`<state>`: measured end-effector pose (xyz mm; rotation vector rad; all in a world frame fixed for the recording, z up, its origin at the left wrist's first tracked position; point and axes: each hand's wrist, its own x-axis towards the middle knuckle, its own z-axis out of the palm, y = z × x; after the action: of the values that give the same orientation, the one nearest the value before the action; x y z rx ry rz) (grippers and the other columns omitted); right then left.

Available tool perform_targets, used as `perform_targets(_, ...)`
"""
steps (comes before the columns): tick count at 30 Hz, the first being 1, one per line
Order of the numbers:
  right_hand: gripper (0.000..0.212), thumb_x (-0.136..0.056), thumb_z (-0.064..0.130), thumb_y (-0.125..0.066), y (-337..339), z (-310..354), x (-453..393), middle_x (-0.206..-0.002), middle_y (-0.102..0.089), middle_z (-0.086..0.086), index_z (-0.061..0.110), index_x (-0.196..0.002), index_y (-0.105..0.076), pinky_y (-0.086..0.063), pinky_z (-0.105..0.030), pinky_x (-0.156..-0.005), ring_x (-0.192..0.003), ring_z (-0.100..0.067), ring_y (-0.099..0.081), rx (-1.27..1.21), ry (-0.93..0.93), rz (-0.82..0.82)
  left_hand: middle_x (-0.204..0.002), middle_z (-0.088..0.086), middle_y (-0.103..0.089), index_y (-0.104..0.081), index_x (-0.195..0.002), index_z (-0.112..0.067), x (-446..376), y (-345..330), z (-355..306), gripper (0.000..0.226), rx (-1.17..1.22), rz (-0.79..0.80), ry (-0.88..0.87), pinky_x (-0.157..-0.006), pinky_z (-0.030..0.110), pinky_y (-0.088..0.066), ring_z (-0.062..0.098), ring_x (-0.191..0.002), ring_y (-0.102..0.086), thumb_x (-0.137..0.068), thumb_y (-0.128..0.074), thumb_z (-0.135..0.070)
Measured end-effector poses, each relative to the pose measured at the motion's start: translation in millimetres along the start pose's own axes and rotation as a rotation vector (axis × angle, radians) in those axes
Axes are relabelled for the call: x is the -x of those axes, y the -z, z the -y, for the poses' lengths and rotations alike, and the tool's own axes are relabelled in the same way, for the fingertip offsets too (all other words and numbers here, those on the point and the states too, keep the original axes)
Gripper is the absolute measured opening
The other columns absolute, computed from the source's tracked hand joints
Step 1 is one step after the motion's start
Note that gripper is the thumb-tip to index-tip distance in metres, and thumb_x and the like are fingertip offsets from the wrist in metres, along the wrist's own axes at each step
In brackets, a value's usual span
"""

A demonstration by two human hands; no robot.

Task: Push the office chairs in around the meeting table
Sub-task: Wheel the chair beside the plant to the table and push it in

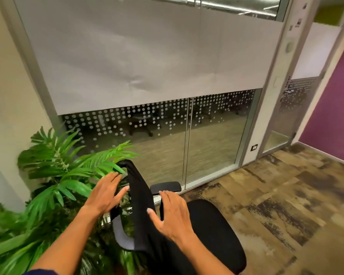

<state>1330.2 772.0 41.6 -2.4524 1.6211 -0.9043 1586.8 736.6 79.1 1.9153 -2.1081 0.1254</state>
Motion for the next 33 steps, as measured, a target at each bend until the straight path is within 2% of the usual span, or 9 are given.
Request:
perform_targets(9, 0.090, -0.087, 0.080, -0.039, -72.3, 88.7, -15.5, -0.148, -0.047, -0.009, 0.014, -0.147, -0.042, -0.036, -0.052, -0.111, -0.135, -0.031, -0.044, -0.077, -0.005, 0.254, -0.145, 0.020, -0.051, -0.049, -0.144, -0.007, -41.9, -26.9, 41.7, 0.091, 0.070, 0.111, -0.021, -0.114, 0.044, -0.036, 0.034, -0.138, -0.045, -0.085, -0.022, -0.072)
perform_targets(12, 0.099, -0.083, 0.088, -0.032, -78.1, 112.8, -31.9, -0.153, -0.039, -0.008, 0.017, -0.151, -0.031, -0.029, -0.055, -0.115, -0.141, -0.034, -0.035, -0.048, -0.004, 0.366, -0.138, 0.024, -0.056, -0.052, -0.140, -0.003, -67.0, -23.4, 60.7, 0.080, 0.044, 0.078, -0.022, -0.109, 0.047, -0.042, 0.039, -0.130, -0.051, -0.092, -0.039, -0.066)
perform_targets(14, 0.097, -0.085, 0.084, -0.038, -75.3, 117.8, -44.3, -0.157, -0.032, -0.010, 0.017, -0.154, -0.026, -0.020, -0.058, -0.119, -0.147, -0.036, -0.022, -0.048, -0.075, 0.453, -0.138, 0.025, -0.055, -0.051, -0.140, -0.002, -87.7, -28.8, 63.4, 0.068, 0.013, 0.089, -0.067, -0.110, 0.049, -0.041, 0.041, -0.132, -0.049, -0.096, -0.052, -0.054)
perform_targets(16, 0.084, -0.090, 0.067, -0.052, -70.6, 117.4, -45.4, -0.155, -0.036, -0.013, 0.014, -0.151, -0.031, -0.015, -0.057, -0.120, -0.150, -0.035, -0.013, -0.038, -0.137, 0.553, -0.138, 0.025, -0.056, -0.052, -0.140, -0.002, -90.4, -40.6, 63.9, 0.071, -0.011, 0.142, -0.083, -0.110, 0.051, -0.041, 0.041, -0.133, -0.048, -0.095, -0.045, -0.057)
perform_targets(18, 0.069, -0.093, 0.058, -0.055, -66.6, 117.2, -41.3, -0.148, -0.045, -0.018, 0.009, -0.141, -0.042, -0.014, -0.055, -0.120, -0.152, -0.032, -0.008, -0.044, -0.208, 0.639, -0.137, 0.023, -0.057, -0.055, -0.138, -0.003, -82.2, -57.3, 66.3, 0.081, -0.015, 0.186, -0.102, -0.110, 0.051, -0.040, 0.041, -0.134, -0.048, -0.090, -0.030, -0.065)
perform_targets(22, 0.066, -0.097, 0.057, -0.051, -64.1, 123.0, -41.3, -0.147, -0.046, -0.024, 0.002, -0.133, -0.052, -0.014, -0.054, -0.119, -0.153, -0.028, -0.007, -0.054, -0.249, 0.709, -0.141, 0.022, -0.054, -0.058, -0.137, -0.007, -78.2, -66.5, 76.1, 0.088, 0.022, 0.151, -0.091, -0.114, 0.051, -0.034, 0.039, -0.139, -0.042, -0.087, -0.023, -0.071)
perform_targets(26, 0.063, -0.099, 0.057, -0.051, -63.9, 111.5, -31.6, -0.159, -0.031, -0.018, 0.008, -0.139, -0.052, -0.005, -0.047, -0.121, -0.152, -0.023, -0.005, -0.082, -0.265, 0.693, -0.143, 0.016, -0.053, -0.063, -0.132, -0.012, -77.7, -70.3, 62.5, 0.092, 0.104, 0.109, -0.175, -0.116, 0.051, -0.032, 0.035, -0.137, -0.044, -0.085, -0.026, -0.082)
perform_targets(31, 0.060, -0.096, 0.053, -0.058, -32.0, 91.7, -14.9, -0.149, -0.044, -0.025, 0.001, -0.126, -0.062, -0.010, -0.049, -0.121, -0.151, -0.029, -0.014, -0.055, -0.183, 0.651, -0.151, 0.007, -0.048, -0.071, -0.120, -0.018, -80.3, -74.9, 35.0, 0.089, 0.225, 0.143, -0.252, -0.119, 0.047, -0.028, 0.022, -0.148, -0.029, -0.080, -0.031, -0.086)
perform_targets(33, 0.052, -0.095, 0.050, -0.058, -26.6, 81.6, -0.6, -0.137, -0.055, -0.023, 0.004, -0.118, -0.066, -0.018, -0.050, -0.118, -0.143, -0.034, -0.030, -0.028, -0.147, 0.611, -0.151, 0.004, -0.049, -0.073, -0.117, -0.020, -76.2, -79.9, 25.5, 0.091, 0.225, 0.185, -0.264, -0.120, 0.044, -0.026, 0.018, -0.149, -0.028, -0.078, -0.029, -0.089)
